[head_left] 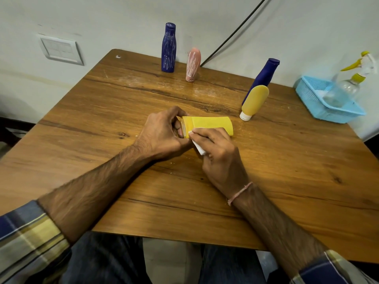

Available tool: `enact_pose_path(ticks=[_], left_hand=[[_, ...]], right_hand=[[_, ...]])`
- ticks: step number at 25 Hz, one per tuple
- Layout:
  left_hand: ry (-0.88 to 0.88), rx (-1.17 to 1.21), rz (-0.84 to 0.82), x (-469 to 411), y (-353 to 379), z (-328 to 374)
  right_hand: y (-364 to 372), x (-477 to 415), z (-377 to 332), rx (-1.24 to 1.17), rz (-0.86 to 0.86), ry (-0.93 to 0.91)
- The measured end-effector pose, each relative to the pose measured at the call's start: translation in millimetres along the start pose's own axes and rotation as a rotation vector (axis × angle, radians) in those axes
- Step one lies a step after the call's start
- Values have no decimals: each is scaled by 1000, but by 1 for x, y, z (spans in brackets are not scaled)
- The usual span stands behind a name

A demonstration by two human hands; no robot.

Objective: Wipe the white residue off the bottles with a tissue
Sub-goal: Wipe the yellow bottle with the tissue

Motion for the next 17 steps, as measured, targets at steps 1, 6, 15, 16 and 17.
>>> enact_pose_path(ticks=[1, 6, 15, 16, 17], left_hand=[[-9, 2, 4, -1, 1, -1], [-3, 7, -18, -1, 0, 0], [-55, 20, -36, -1, -1, 1], [-58, 28, -40, -2, 0, -1], [-63, 27, -47, -2, 1, -2]], right_hand=[[-2, 4, 1, 7, 3, -5], [5, -14, -4, 57, 12, 56], [3, -3, -7, 11, -45, 46], [2, 2, -4, 5, -53, 29], [1, 3, 1, 7, -65, 22]])
Point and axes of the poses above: each hand's wrist, its own x-axis away from the middle knuckle, its own y-axis out of the palm, z = x × y, the point moved 1 cm from there along -x, towards the middle knuckle, and after that the axes turned 13 degrees about y, right-handed, at the moved point
